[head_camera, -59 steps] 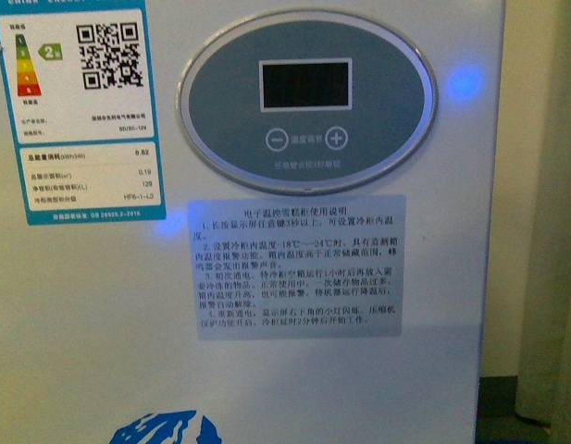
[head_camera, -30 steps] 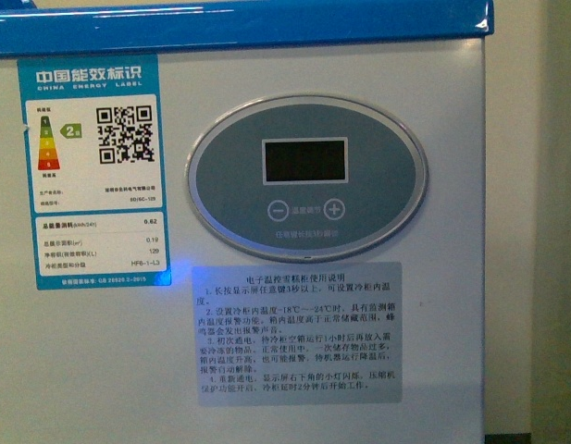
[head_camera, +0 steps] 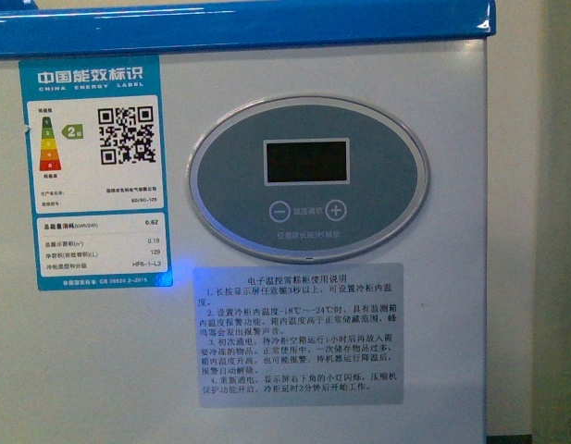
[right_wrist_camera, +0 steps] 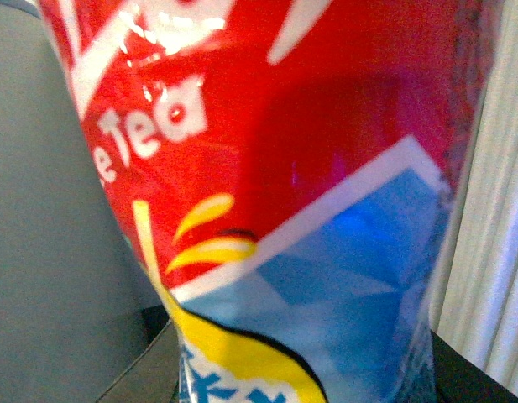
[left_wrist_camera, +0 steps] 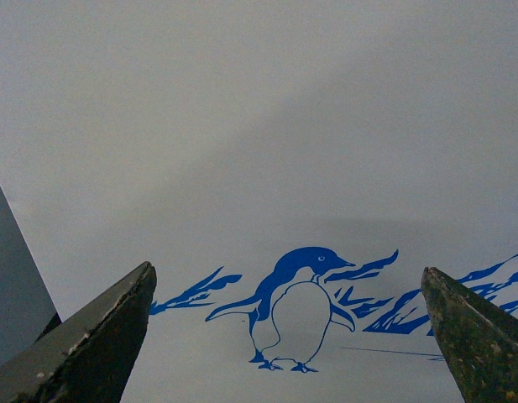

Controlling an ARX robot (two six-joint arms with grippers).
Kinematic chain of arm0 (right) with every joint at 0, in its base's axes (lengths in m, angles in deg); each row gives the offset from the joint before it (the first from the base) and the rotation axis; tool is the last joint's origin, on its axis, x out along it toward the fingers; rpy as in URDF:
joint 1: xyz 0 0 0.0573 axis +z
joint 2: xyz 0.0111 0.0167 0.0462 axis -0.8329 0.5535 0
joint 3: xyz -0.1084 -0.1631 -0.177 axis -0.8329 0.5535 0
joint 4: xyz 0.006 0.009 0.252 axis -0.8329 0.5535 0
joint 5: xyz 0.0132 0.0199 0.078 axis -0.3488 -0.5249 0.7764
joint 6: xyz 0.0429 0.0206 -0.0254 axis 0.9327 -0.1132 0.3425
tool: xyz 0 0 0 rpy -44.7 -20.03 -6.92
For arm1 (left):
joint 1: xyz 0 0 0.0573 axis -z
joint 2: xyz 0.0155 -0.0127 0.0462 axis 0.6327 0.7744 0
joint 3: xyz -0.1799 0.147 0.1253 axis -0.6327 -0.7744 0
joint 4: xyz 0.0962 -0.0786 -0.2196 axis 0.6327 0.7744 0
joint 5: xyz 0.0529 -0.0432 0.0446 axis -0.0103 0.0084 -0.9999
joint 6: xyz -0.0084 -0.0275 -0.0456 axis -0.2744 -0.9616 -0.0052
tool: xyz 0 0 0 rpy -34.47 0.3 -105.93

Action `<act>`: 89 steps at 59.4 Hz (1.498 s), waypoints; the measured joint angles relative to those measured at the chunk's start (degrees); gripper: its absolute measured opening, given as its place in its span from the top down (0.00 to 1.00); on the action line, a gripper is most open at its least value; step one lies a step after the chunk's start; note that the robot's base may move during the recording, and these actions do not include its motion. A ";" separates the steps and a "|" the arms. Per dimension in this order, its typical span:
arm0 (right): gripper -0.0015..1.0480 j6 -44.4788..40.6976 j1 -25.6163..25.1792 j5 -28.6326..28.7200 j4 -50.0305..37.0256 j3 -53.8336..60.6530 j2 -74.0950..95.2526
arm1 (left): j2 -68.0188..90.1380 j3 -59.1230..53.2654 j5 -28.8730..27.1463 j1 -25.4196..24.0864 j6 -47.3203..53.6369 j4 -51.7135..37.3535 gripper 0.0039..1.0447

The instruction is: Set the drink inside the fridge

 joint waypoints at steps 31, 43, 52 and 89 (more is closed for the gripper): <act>0.61 0.00 0.00 -0.28 0.02 0.07 -0.48 | 0.00 0.00 0.00 0.00 0.00 0.00 0.08; 0.61 0.04 0.00 -0.20 0.02 0.07 -0.37 | 0.00 0.00 -0.04 0.00 -0.02 0.00 0.08; 0.61 0.02 0.00 -0.22 0.02 0.04 -0.37 | 0.00 0.00 0.00 0.00 0.00 0.00 0.08; 0.61 0.04 0.00 -0.24 0.00 -0.02 -0.39 | 0.00 0.00 -0.02 0.00 0.00 0.00 0.08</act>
